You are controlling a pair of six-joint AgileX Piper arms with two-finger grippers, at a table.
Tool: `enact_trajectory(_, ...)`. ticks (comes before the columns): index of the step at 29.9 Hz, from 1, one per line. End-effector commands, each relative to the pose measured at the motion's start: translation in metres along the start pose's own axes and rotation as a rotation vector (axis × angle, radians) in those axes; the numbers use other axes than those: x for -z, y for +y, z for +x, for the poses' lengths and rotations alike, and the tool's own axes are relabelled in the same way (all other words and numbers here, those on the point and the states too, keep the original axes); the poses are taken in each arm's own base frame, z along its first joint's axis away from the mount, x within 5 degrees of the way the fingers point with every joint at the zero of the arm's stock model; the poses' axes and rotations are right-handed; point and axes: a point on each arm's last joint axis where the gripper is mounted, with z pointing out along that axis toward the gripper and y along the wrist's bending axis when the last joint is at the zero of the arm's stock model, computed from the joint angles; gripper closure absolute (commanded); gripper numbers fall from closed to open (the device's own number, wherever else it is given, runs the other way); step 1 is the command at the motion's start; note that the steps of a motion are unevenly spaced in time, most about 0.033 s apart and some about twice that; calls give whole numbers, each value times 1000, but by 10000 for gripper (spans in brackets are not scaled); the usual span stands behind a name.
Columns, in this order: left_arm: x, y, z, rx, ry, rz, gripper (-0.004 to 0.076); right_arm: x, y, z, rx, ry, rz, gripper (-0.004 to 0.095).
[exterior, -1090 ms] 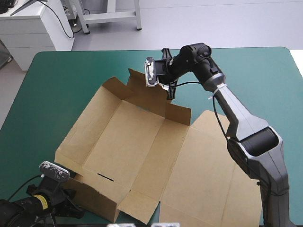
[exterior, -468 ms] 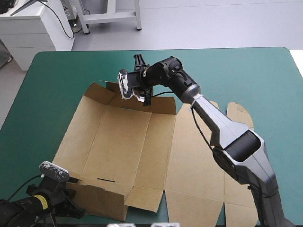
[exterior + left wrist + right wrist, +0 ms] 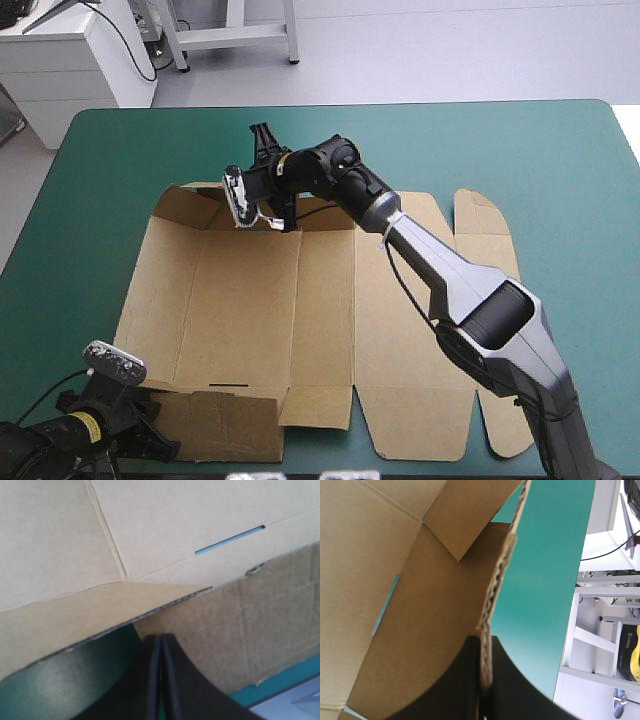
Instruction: Fold the box
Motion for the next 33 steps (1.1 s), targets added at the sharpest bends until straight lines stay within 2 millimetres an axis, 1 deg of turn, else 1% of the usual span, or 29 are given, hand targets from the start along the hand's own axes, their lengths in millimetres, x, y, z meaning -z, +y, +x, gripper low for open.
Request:
enact_trajectory(1,5,-1,-8,-3,-51,8,731,30,-24,-22,50,-35,158,929)
enact_trajectory(4,5,-1,-8,-3,-51,8,731,20,-18,-23,87,-9,143,929)
enact_trajectory(8,5,-1,-8,-3,-51,8,731,10,-12,-18,109,18,119,929)
enact_trajectory(14,5,-1,-8,-3,-51,8,731,3,-9,-16,16,26,111,929)
enact_trajectory(18,5,-1,-8,-3,-51,8,731,4,-16,-10,-74,42,171,928)
enact_trajectory(20,5,-1,-8,-3,-51,8,731,4,-17,-6,-114,43,180,908)
enact_trajectory(21,5,-1,-8,-3,-51,8,731,4,-17,-5,-134,43,181,875)
enact_trajectory(22,5,-1,-8,-3,-51,8,731,4,-17,-5,-155,46,178,822)
enact_trajectory(24,5,-1,-8,-1,-51,8,731,5,-17,-3,-188,59,186,671)
enact_trajectory(25,5,-1,-8,8,-51,8,731,5,-18,-3,-214,64,192,530)
enact_trajectory(27,5,-1,-8,6,-51,6,731,5,-19,-1,-232,77,202,328)
enact_trajectory(28,5,-1,-8,6,-51,6,731,6,-20,0,-243,88,213,201)
enact_trajectory(30,5,-1,-8,6,-51,6,731,9,-22,1,-246,107,229,92)
enact_trajectory(31,5,-1,-8,6,-51,6,731,11,-23,2,-250,114,239,74)
enact_trajectory(33,5,-1,-8,6,-51,6,731,16,-26,1,-262,114,252,77)
